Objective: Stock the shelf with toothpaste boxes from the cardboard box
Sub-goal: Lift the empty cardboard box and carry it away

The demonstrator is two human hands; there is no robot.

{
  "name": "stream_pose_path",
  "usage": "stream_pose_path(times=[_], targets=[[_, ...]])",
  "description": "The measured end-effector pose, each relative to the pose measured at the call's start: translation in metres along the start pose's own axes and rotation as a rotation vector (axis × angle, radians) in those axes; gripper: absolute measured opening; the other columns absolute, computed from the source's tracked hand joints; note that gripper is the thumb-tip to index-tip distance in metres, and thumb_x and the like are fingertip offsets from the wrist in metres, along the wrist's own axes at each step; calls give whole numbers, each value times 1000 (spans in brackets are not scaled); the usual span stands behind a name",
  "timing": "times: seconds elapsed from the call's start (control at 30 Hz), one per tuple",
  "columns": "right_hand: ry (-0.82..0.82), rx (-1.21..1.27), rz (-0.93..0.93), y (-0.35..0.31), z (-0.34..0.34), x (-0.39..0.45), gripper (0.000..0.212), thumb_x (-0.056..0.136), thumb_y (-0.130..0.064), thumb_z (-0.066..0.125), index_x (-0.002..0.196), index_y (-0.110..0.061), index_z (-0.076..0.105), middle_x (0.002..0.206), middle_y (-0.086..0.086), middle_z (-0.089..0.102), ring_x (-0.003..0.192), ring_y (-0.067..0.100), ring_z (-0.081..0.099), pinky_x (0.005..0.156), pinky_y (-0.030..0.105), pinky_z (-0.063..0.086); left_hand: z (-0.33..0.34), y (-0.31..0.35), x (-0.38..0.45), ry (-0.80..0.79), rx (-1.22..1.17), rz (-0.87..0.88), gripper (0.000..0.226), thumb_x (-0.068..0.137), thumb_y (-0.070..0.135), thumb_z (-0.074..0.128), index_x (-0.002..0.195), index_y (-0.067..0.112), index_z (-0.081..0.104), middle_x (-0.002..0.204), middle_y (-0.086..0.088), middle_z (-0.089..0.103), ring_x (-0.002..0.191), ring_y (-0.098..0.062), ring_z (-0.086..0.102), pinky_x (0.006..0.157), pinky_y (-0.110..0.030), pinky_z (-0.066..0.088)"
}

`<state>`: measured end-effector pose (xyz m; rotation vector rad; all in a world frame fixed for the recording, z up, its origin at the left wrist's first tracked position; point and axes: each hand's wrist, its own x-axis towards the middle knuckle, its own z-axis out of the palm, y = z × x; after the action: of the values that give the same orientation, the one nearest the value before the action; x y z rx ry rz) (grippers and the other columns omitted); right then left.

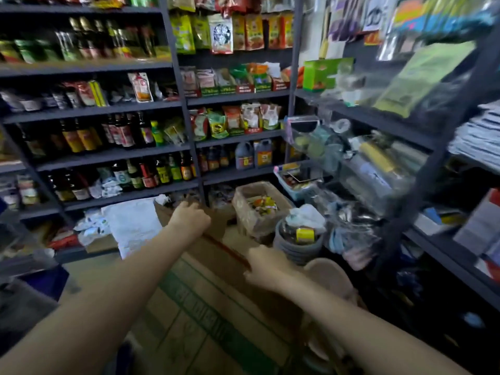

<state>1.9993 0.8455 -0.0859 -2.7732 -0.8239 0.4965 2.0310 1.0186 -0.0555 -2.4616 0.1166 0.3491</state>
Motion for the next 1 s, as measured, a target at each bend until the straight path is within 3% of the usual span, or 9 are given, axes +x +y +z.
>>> stream_pose_path(times=[0.1, 0.17, 0.23, 0.3, 0.4, 0.57, 0.73, 0.87, 1.0], targets=[[-76, -12, -41, -6, -17, 89, 24, 92, -23, 52, 107, -5, 56, 113, 14, 59, 105, 32, 58, 71, 32, 41, 34, -42, 66, -49, -70, -17, 29, 95, 2, 41, 120, 9, 54, 132, -8, 52, 137, -26, 27, 104, -37, 31], [-111, -24, -61, -10, -38, 146, 16, 92, -23, 52, 97, -8, 55, 99, 12, 58, 102, 31, 58, 68, 32, 40, 47, -79, 110, -51, -79, -41, 27, 93, -1, 43, 112, 10, 57, 128, -8, 55, 136, -26, 28, 100, -37, 36], [-119, -21, -65, -13, -64, 204, 18, 92, -22, 52, 79, -11, 48, 78, 5, 50, 91, 30, 59, 64, 33, 41, 50, -119, 154, -35, -76, -67, 25, 92, -2, 44, 110, 9, 58, 123, -9, 56, 130, -27, 34, 91, -37, 41], [-110, -16, -56, -17, -90, 258, 26, 93, -20, 50, 69, -14, 43, 71, 3, 46, 73, 26, 55, 55, 31, 39, 49, -158, 196, 19, -72, -78, 26, 93, -1, 44, 112, 10, 58, 119, -7, 58, 124, -26, 39, 85, -34, 44], [-50, -61, -27, -22, -117, 325, 30, 94, -19, 49, 66, -16, 38, 72, 2, 44, 61, 20, 45, 48, 30, 33, 49, -203, 259, 102, -23, -68, 27, 93, 1, 43, 114, 10, 58, 119, -7, 60, 128, -26, 37, 86, -33, 45], [44, -128, 102, -10, -182, 413, 10, 94, -16, 50, 85, -11, 49, 95, 8, 54, 86, 28, 55, 66, 33, 40, 16, -266, 364, 270, -36, -48, 30, 93, 6, 45, 119, 16, 57, 117, -5, 60, 122, -25, 40, 73, -31, 38], [213, -205, 206, 26, -233, 477, 10, 92, -12, 51, 101, -11, 55, 108, 8, 59, 99, 30, 59, 70, 33, 40, -24, -296, 461, 408, -86, -40, 37, 91, 0, 44, 122, 15, 56, 119, -9, 59, 126, -29, 36, 82, -36, 43], [192, -226, 269, 64, -229, 531, 16, 91, -4, 46, 97, -10, 59, 104, 8, 63, 98, 29, 60, 70, 33, 40, -30, -283, 528, 385, -53, 19, 36, 90, -4, 44, 122, 9, 53, 122, -10, 56, 128, -30, 32, 76, -35, 39], [152, -148, 280, 112, -213, 588, 11, 93, -14, 51, 92, -14, 62, 96, 4, 66, 87, 22, 63, 67, 30, 42, -13, -260, 610, 319, -80, 91, 37, 89, -5, 44, 122, 11, 54, 126, -9, 54, 130, -30, 31, 83, -37, 44]])
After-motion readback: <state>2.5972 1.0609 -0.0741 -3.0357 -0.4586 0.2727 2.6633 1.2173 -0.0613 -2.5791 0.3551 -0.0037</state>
